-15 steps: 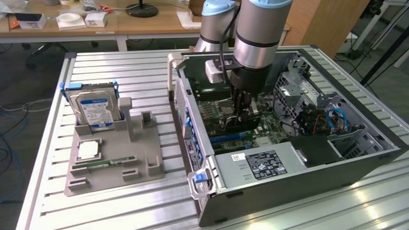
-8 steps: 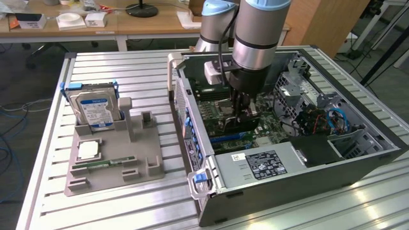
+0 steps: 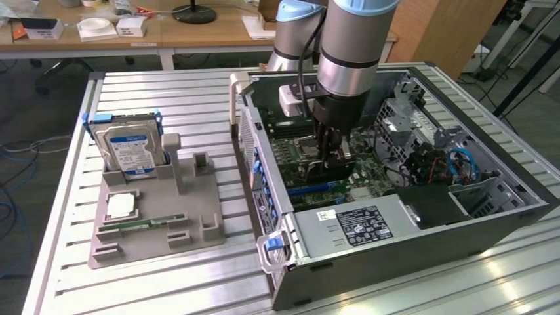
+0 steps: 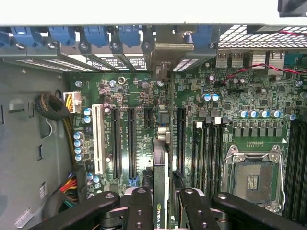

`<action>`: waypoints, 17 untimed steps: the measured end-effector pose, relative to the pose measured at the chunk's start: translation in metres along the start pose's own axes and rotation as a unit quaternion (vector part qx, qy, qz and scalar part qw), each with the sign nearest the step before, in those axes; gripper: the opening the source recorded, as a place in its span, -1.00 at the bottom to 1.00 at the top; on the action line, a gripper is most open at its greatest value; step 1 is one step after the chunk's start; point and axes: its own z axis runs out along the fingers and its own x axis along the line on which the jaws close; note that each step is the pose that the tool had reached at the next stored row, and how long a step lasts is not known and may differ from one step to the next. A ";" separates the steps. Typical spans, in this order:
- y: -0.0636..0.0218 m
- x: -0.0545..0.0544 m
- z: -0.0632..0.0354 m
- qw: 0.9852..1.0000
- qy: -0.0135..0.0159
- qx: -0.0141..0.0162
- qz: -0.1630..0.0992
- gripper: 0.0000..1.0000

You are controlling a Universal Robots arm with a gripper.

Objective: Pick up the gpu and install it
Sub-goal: 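Insert the gpu into the slot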

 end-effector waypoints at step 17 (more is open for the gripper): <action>0.0005 0.000 0.0071 1.000 0.000 0.000 0.000 -0.48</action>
